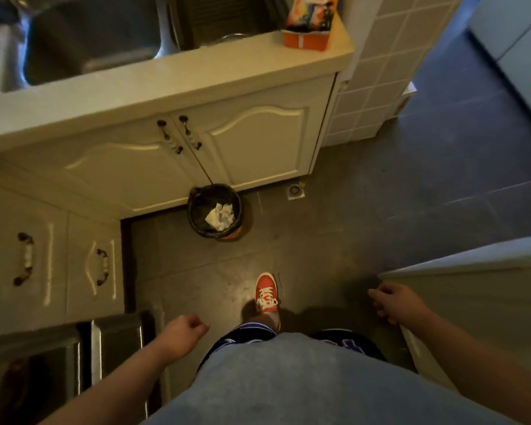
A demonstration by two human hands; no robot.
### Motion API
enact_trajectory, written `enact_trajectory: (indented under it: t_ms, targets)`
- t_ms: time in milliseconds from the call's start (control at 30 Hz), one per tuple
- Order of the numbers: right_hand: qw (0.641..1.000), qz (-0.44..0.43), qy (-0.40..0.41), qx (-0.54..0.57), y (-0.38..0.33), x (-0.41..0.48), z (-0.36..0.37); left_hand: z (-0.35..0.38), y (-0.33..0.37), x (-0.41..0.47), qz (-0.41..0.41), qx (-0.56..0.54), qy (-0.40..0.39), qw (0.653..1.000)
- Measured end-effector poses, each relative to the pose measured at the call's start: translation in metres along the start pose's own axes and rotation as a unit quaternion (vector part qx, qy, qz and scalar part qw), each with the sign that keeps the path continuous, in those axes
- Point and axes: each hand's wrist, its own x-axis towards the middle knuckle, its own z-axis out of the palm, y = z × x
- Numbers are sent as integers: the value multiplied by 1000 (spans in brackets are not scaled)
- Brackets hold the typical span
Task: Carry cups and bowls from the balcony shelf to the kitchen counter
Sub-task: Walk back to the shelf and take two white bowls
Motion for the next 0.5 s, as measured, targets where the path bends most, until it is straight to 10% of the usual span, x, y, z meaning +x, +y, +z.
enact_trajectory:
  t_ms: [500]
  targets:
    - [965, 196, 55, 165, 33, 33, -43, -116, 353, 137, 179, 168, -39, 969]
